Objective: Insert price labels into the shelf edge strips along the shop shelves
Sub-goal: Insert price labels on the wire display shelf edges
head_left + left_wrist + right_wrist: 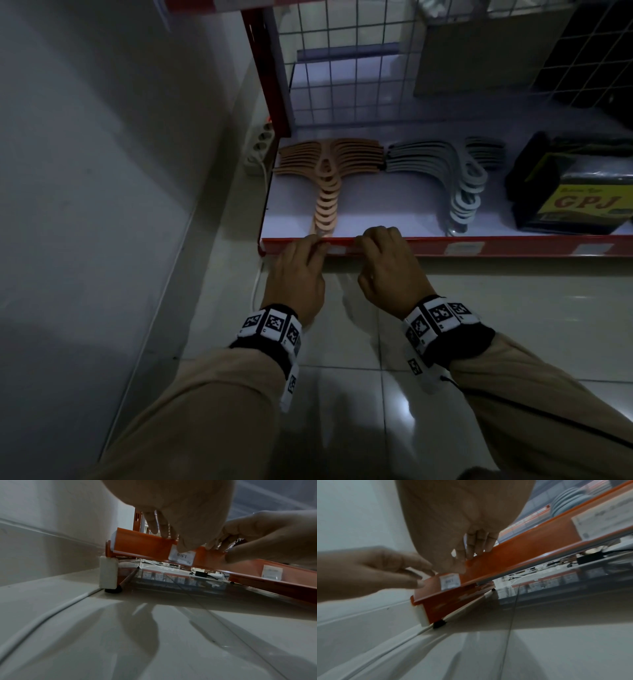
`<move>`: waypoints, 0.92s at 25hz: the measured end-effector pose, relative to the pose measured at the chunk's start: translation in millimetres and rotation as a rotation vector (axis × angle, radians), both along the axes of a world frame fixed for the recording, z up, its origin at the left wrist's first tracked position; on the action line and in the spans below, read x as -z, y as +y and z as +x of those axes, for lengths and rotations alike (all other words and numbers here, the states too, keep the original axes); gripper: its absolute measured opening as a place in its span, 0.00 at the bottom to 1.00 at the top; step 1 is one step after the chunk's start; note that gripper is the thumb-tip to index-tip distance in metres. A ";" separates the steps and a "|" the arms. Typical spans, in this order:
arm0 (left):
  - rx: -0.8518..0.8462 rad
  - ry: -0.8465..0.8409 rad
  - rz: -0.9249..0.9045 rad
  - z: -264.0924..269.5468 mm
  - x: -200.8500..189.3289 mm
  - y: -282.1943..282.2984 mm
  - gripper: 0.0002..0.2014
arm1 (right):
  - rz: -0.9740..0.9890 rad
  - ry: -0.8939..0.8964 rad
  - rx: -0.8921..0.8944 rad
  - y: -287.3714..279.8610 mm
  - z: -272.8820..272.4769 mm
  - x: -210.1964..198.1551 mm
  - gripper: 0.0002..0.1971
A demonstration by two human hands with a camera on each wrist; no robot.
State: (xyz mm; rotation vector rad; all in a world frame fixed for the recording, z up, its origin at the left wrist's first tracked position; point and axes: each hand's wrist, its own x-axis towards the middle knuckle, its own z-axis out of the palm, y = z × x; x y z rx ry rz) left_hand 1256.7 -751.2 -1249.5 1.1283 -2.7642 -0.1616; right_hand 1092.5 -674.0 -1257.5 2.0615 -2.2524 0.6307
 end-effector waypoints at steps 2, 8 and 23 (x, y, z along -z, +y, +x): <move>-0.014 0.012 -0.012 -1.2 1.3 -0.3 0.25 | -0.029 -0.032 -0.027 -0.2 4.4 1.0 0.20; -0.050 -0.001 -0.006 -5.4 2.8 -0.7 0.22 | 0.048 0.039 -0.007 -1.4 7.9 -2.9 0.22; -0.111 0.237 0.141 -3.7 -4.1 -6.6 0.19 | -0.031 -0.243 0.073 -21.5 5.0 -9.6 0.06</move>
